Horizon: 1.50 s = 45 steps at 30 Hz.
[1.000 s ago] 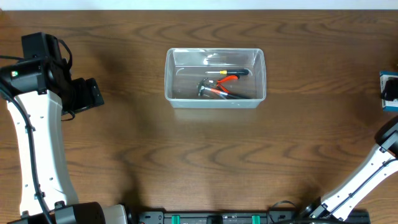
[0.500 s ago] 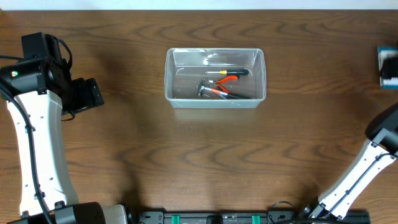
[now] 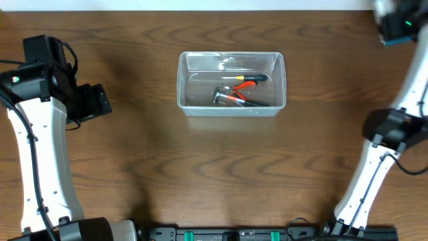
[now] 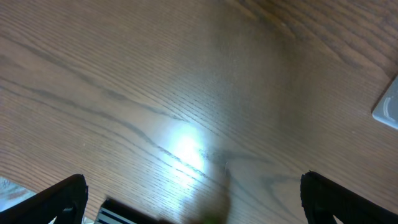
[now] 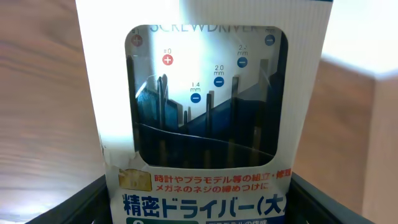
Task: Pack container
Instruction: 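Carry the box left and lower it into the container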
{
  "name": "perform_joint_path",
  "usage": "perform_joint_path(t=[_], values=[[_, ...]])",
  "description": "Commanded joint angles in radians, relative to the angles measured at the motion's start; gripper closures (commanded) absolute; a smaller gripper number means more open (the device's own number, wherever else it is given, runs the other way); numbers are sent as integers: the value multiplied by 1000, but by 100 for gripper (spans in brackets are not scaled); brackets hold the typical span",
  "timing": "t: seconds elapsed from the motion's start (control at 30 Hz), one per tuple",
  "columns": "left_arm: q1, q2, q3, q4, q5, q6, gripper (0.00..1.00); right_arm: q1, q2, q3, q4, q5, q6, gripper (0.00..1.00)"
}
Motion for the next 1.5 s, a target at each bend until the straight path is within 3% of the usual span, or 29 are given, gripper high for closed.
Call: perform_joint_path(t=[0.0,0.43,0.77,1.47], values=[[4,-9,22,-5,-1,-6,2,111,-2,92,-31,-28,-45,34],[4,-9,22,-5,-1,-6,2,540,-66,108,-137,-28,-122,36],[4,-9,22,-5,-1,-5,2,766,-65,85,-243,-28,-217,36],[4,-9,22,-5,-1,-5,2,796,-64,-186,-271,-52,-343,38]])
